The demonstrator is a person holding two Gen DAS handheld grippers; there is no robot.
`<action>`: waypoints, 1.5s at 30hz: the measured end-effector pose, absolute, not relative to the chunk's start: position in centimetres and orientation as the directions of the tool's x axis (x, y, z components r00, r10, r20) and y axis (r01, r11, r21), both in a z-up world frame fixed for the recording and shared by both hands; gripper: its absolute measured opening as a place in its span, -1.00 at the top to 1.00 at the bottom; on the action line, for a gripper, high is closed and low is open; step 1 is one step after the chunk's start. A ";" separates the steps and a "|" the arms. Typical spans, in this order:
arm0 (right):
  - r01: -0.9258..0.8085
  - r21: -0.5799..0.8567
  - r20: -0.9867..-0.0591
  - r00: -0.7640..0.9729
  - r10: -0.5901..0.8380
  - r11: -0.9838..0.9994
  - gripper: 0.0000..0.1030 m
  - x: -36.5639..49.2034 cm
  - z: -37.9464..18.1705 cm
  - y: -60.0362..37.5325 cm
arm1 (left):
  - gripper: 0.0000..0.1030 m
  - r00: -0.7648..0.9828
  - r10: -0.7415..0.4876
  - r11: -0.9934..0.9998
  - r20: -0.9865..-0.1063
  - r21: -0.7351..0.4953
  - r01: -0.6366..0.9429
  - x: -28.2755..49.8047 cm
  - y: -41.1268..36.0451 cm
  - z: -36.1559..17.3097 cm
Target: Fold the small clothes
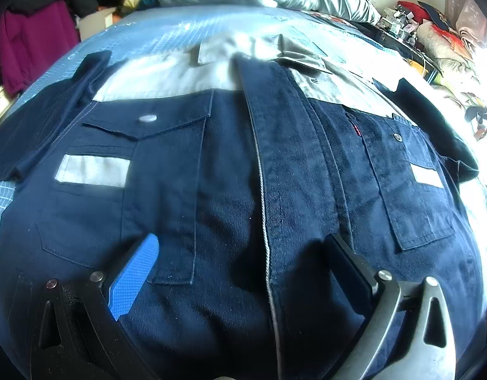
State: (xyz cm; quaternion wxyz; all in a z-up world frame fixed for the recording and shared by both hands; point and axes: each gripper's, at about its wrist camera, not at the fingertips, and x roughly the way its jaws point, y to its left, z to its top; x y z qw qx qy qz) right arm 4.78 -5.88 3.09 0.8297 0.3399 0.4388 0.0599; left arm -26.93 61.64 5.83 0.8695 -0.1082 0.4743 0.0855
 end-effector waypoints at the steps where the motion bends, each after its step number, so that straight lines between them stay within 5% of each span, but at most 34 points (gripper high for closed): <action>1: 0.196 0.620 -0.682 0.614 0.398 0.760 -0.59 4.9 3.0 -5.9 | -1.00 0.536 0.046 0.962 -0.843 -0.108 -0.251 -26.9 61.7 5.8; 8: 0.150 0.623 -0.665 0.618 0.419 0.768 -0.57 7.1 2.8 -4.1 | -1.00 0.533 0.044 0.962 -0.845 -0.109 -0.252 -26.8 61.8 5.8; 10: 0.161 0.611 -0.670 0.627 0.398 0.775 -0.12 7.2 2.9 -3.7 | -1.00 0.533 0.044 0.961 -0.845 -0.109 -0.253 -26.7 61.8 5.8; 11: 0.151 0.639 -0.651 0.628 0.426 0.754 0.57 7.0 3.1 -3.4 | -1.00 0.534 0.045 0.961 -0.844 -0.108 -0.253 -26.7 61.7 5.8; 12: 0.118 0.687 -0.608 0.634 0.478 0.717 0.77 6.7 3.8 -2.9 | -1.00 0.535 0.048 0.962 -0.843 -0.105 -0.253 -26.7 61.7 5.9; 20: -0.359 0.730 -0.355 0.528 0.772 0.581 0.77 3.6 18.2 18.7 | -0.91 0.550 0.097 0.959 -0.830 -0.069 -0.274 -27.1 61.1 6.7; 22: -0.450 0.732 -0.315 0.443 0.839 0.512 0.77 3.0 20.5 26.9 | -0.73 0.581 0.091 0.956 -0.809 -0.092 -0.277 -27.8 61.1 8.0; 25: -0.534 0.720 -0.305 0.328 0.894 0.442 0.74 1.9 22.0 39.6 | -0.74 0.644 0.071 0.958 -0.761 -0.127 -0.256 -29.5 61.1 11.0; 29: -0.528 0.752 -0.380 0.141 0.914 0.394 0.17 -0.3 19.4 52.9 | -0.82 0.685 0.063 0.961 -0.725 -0.140 -0.237 -31.7 62.8 13.9; 30: -0.531 0.746 -0.407 0.114 0.906 0.401 0.16 -1.6 19.0 54.6 | -0.84 0.685 0.069 0.957 -0.725 -0.146 -0.251 -32.3 63.7 14.2; 37: -0.597 0.623 -0.492 0.202 0.847 0.504 0.00 -8.1 17.2 48.4 | -0.84 0.660 0.065 0.877 -0.749 -0.273 -0.396 -34.8 71.1 13.3; 45: -0.286 0.568 -0.681 0.363 0.636 0.771 -0.04 -9.4 9.9 31.3 | -0.78 0.723 -0.035 0.820 -0.690 -0.433 -0.374 -33.1 73.9 13.0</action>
